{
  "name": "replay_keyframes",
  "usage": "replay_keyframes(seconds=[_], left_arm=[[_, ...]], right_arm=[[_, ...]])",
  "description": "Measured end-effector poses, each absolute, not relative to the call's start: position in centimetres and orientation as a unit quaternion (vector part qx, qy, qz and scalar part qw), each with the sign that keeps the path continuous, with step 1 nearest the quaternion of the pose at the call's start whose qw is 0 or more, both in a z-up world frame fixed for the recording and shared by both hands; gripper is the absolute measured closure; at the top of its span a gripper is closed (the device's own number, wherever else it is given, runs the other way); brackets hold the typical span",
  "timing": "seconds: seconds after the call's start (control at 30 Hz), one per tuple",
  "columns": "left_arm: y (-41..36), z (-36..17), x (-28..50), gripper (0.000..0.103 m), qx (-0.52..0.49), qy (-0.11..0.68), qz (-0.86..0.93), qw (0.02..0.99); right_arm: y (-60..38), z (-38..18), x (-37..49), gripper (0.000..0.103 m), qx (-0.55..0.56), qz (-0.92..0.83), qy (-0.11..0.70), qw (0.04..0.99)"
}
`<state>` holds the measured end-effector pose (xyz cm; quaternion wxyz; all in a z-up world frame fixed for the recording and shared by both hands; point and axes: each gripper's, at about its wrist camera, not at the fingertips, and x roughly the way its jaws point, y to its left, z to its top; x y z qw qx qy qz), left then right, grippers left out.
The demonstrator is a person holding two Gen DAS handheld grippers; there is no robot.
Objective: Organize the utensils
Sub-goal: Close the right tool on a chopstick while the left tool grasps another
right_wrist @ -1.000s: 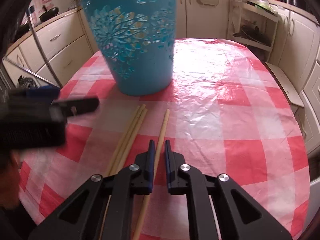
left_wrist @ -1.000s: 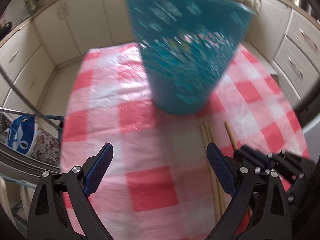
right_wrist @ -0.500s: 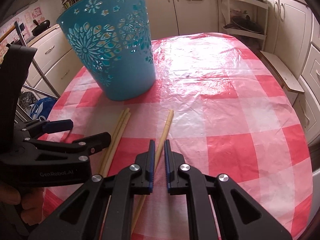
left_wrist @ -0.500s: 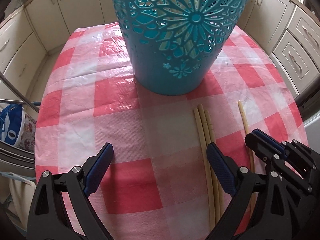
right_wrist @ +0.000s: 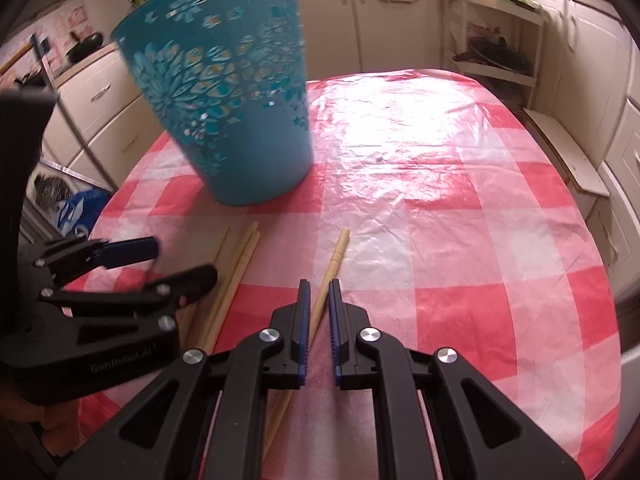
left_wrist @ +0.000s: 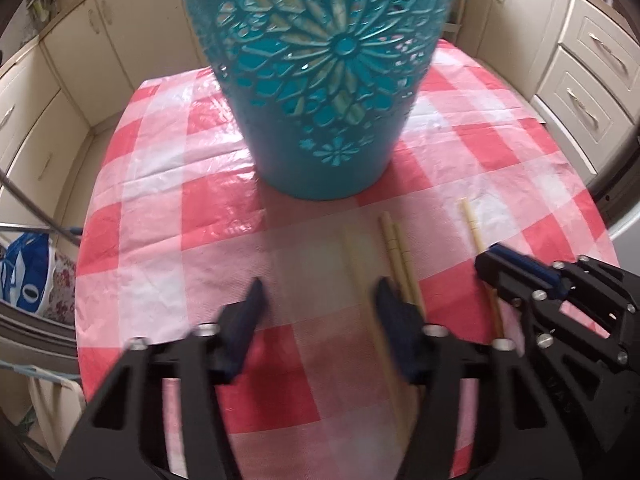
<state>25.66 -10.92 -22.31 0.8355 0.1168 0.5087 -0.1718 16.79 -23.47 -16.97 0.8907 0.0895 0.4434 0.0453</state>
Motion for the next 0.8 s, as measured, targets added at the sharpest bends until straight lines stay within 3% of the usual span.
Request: replay_keyframes(seconds=[0.07,0.23,0.27,0.3,0.37,0.8], left_arm=[[-10.9,-22.2,25.7,0.073,0.115,0.51,-0.174,0.835],[-11.2,-22.2,25.8,0.073,0.119,0.508,-0.173,0.835],[-11.3,-22.2,25.7,0.079,0.122,0.506,-0.175,0.836],[-11.2,-22.2,25.8,0.095,0.119,0.507,-0.183,0.834],[-11.1,-22.1,25.8,0.098,0.107,0.514,-0.194,0.828],[-10.1,-19.2,25.0,0.098,0.091,0.487,-0.213,0.842]], right_arm=[[-23.1,-16.8,16.7,0.097,0.072,0.048,0.441,0.893],[-23.2,-17.0,17.5,0.097,0.066,0.045,0.447,0.891],[-23.1,-17.0,17.6,0.097,0.062,0.045,0.447,0.891],[-23.0,-17.0,17.6,0.097,0.059,0.046,0.447,0.891],[-22.9,-17.0,17.6,0.097,0.059,0.05,0.447,0.891],[-24.5,-17.3,17.7,0.097,0.122,0.063,0.445,0.885]])
